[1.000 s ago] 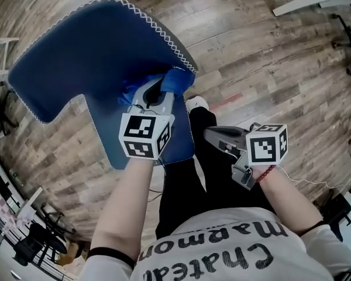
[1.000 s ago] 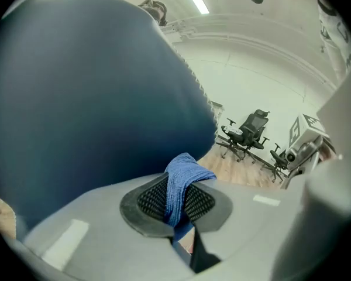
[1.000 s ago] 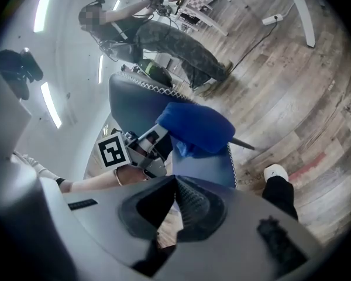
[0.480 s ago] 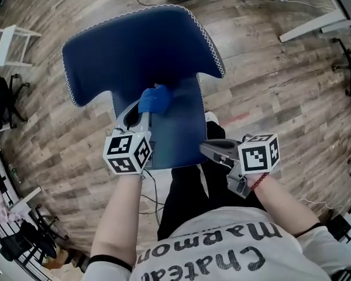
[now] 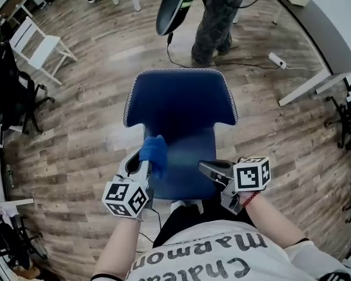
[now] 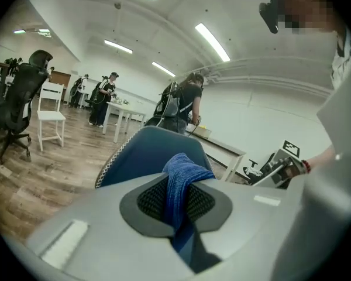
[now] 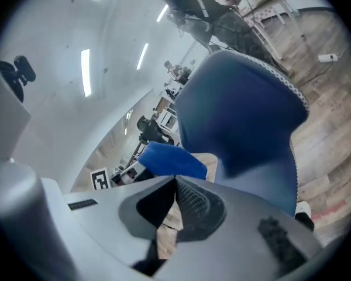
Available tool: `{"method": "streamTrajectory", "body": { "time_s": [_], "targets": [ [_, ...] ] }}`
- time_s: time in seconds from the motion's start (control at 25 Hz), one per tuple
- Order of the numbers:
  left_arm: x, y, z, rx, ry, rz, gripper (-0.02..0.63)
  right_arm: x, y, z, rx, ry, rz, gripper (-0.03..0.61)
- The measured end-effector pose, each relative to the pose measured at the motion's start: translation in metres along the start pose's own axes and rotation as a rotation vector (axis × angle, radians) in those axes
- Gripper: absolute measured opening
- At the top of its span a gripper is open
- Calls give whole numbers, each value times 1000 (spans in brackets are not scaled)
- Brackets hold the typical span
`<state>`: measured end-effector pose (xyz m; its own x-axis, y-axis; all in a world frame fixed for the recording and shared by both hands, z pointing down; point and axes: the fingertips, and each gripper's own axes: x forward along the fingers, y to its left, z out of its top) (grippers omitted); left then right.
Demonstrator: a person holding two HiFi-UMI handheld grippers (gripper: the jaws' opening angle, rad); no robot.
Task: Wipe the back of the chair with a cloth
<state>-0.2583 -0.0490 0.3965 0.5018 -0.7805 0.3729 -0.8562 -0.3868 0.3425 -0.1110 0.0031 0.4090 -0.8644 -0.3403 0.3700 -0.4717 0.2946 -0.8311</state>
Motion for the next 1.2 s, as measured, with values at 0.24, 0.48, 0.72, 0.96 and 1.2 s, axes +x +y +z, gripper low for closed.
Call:
{"method": "streamTrajectory", "body": {
  "time_s": [0.24,0.48,0.72,0.96,1.2],
  "targets": [
    [-78,5,17,72,-69,-6,38,13,62,29,-183,-26,18,15],
    [-153,14,13,123,-92,19,38,2,111,39,-244,-209,1,15],
    [-199,2,19,108,-92,2,38,-40,146,45,-229,-361,-48,15],
    [-222,-34,31,190,-137,-35,38,-71,166,46,-177,-479,13,14],
    [-243,-55,35,135,-190,6,38,-102,186,36,-186,-491,85,14]
  ]
}}
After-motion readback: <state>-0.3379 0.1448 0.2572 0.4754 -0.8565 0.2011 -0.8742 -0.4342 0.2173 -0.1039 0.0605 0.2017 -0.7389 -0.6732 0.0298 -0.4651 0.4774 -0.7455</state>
